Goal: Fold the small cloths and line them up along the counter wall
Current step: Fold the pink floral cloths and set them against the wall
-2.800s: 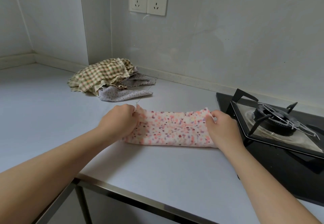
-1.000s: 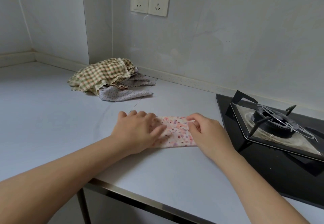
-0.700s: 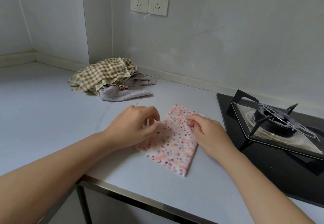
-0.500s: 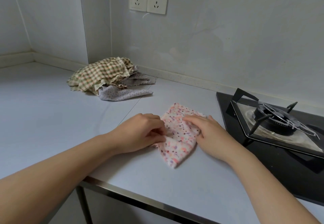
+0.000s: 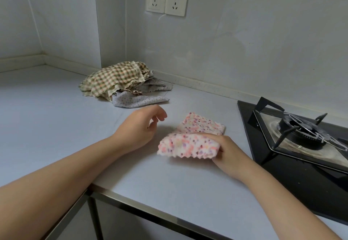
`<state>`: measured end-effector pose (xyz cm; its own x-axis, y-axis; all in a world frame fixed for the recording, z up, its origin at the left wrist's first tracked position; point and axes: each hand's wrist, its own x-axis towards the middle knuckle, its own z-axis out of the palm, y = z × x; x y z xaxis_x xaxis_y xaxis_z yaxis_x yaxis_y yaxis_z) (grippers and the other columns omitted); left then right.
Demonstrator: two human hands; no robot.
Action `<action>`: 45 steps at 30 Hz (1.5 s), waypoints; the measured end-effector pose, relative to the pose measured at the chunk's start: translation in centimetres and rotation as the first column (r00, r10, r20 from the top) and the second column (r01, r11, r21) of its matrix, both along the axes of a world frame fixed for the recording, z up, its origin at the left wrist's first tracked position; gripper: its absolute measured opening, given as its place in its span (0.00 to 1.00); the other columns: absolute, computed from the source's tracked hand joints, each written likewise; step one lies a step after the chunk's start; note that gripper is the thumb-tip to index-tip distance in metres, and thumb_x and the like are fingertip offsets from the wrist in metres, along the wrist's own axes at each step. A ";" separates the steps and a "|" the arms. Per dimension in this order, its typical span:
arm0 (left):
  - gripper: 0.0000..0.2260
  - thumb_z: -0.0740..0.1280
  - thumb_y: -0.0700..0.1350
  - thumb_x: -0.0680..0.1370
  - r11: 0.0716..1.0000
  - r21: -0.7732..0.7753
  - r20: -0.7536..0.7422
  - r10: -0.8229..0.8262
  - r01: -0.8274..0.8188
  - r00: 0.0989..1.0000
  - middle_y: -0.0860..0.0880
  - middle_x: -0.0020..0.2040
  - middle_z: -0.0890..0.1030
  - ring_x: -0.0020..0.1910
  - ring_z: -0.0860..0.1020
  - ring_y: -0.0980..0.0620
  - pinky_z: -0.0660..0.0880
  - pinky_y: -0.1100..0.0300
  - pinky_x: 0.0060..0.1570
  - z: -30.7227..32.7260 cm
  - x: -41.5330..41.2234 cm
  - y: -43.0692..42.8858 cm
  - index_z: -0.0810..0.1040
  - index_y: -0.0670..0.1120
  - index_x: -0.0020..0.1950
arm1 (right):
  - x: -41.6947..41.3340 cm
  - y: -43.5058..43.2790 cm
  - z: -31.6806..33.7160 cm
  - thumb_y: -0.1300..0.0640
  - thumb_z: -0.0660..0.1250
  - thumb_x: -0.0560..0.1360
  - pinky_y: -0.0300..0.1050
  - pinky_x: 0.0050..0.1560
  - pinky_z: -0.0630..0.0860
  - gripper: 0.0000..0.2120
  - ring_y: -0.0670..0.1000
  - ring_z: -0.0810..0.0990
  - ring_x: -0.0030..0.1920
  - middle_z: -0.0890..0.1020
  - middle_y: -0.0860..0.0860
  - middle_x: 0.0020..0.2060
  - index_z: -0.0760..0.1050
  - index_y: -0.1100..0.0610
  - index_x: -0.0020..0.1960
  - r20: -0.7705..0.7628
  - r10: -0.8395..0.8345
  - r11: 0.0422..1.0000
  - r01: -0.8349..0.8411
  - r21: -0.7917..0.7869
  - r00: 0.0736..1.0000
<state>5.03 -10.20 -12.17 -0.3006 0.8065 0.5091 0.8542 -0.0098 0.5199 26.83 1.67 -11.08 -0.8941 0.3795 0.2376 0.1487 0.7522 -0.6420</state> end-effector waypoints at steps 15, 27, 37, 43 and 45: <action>0.28 0.54 0.61 0.78 0.997 -0.059 0.277 -0.039 0.057 0.960 0.52 0.35 0.68 0.36 0.66 0.55 0.68 0.53 0.40 0.7 2.9 0.6 0.75 0.36 0.43 | -1.0 0.0 0.4 0.53 0.64 0.78 0.51 0.46 0.79 0.11 0.53 0.84 0.41 0.85 0.53 0.38 0.80 0.58 0.43 -0.180 -0.474 0.795 0.331 -0.509 0.862; 0.19 0.66 0.44 0.74 0.954 -0.150 -0.091 0.249 -0.260 0.964 0.52 0.42 0.76 0.37 0.73 0.46 0.68 0.55 0.34 0.3 4.7 0.4 0.61 0.49 0.61 | -1.3 1.0 -0.8 0.55 0.71 0.72 0.40 0.34 0.74 0.10 0.46 0.77 0.28 0.80 0.47 0.31 0.73 0.52 0.52 -0.158 -0.558 0.830 0.548 -0.105 0.815; 0.21 0.61 0.62 0.76 0.910 -0.219 -0.470 -0.415 0.353 0.779 0.51 0.55 0.78 0.52 0.77 0.51 0.74 0.57 0.51 0.1 3.5 0.0 0.76 0.49 0.60 | -0.7 2.1 -1.0 0.72 0.61 0.70 0.33 0.50 0.68 0.21 0.45 0.75 0.49 0.76 0.45 0.52 0.76 0.54 0.56 -0.132 -0.391 0.890 0.410 0.199 0.911; 0.16 0.56 0.57 0.77 0.961 -0.069 -0.265 -0.277 0.268 0.924 0.53 0.41 0.78 0.39 0.74 0.53 0.71 0.57 0.39 -0.3 3.0 0.3 0.76 0.47 0.49 | -0.8 1.7 -1.0 0.66 0.68 0.70 0.19 0.58 0.57 0.29 0.39 0.68 0.63 0.71 0.41 0.63 0.69 0.50 0.68 -0.065 -0.220 0.969 0.226 0.101 0.973; 0.15 0.58 0.56 0.77 0.970 -0.024 -0.047 -0.245 0.244 0.968 0.53 0.37 0.77 0.36 0.73 0.55 0.70 0.59 0.38 0.0 2.8 0.3 0.75 0.46 0.46 | -0.7 1.5 -1.0 0.62 0.72 0.70 0.19 0.58 0.57 0.33 0.35 0.65 0.65 0.69 0.38 0.65 0.65 0.47 0.71 -0.044 -0.190 0.981 0.191 0.024 0.981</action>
